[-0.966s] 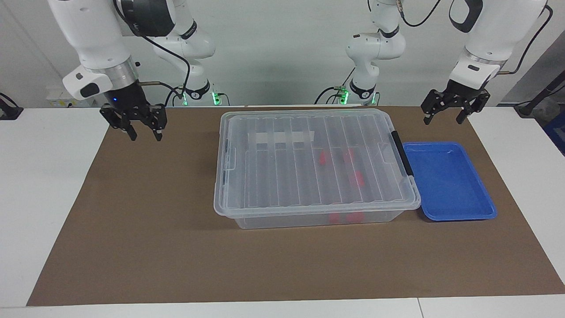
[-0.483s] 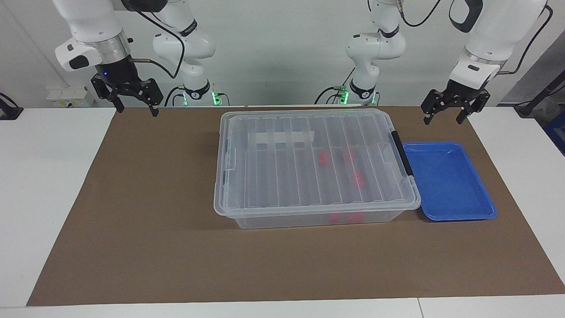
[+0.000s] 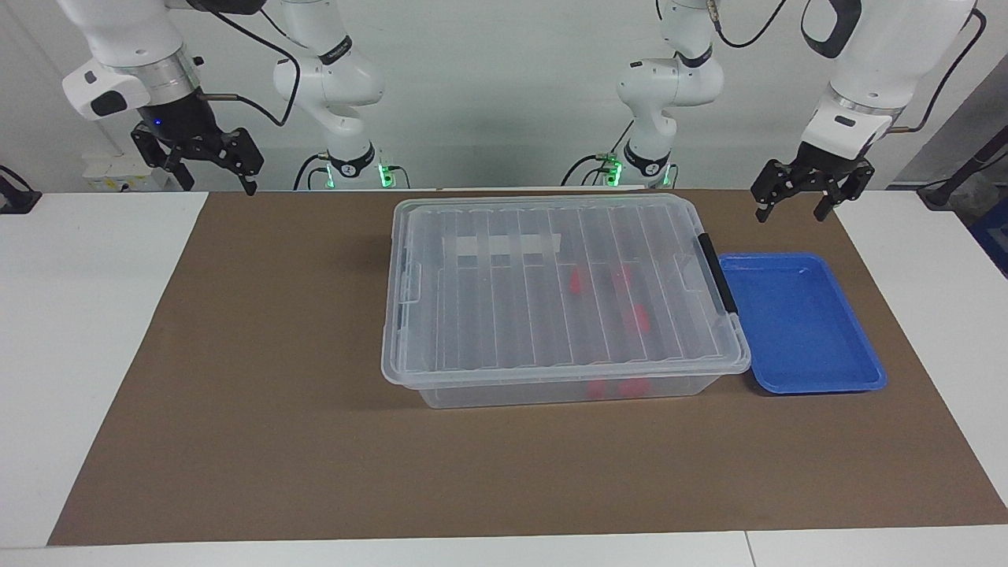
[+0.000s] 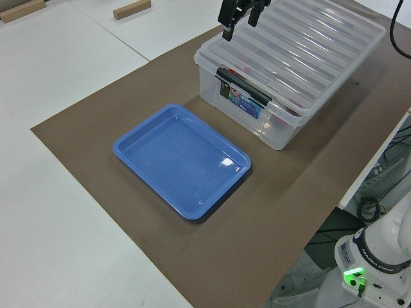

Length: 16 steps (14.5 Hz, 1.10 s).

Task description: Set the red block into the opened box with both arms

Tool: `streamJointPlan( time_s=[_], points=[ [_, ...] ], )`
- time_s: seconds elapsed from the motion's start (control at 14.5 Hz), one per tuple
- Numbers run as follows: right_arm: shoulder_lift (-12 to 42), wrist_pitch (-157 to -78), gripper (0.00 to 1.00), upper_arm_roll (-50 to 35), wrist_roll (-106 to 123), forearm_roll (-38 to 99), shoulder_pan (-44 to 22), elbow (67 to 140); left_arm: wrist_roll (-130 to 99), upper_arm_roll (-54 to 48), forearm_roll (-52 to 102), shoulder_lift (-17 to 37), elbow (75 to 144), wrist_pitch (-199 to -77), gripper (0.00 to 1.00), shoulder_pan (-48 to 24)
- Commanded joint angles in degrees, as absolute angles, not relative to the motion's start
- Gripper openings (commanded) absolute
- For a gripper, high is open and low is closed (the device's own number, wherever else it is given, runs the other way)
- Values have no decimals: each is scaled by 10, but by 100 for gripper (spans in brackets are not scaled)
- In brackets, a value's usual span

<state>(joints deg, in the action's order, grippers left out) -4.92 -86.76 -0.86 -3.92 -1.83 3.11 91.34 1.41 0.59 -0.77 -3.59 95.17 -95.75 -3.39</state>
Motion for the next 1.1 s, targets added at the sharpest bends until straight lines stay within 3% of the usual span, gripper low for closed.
streamJointPlan(
  time_s=[0.0,1.03],
  points=[
    [-66,-875,100,-12,-48,-18,34,939,10,9,1,-46,958,-949,100,-34],
    [-73,-911,100,-13,-49,-13,27,961,9,9,1,-46,958,-950,100,-34]
  ],
)
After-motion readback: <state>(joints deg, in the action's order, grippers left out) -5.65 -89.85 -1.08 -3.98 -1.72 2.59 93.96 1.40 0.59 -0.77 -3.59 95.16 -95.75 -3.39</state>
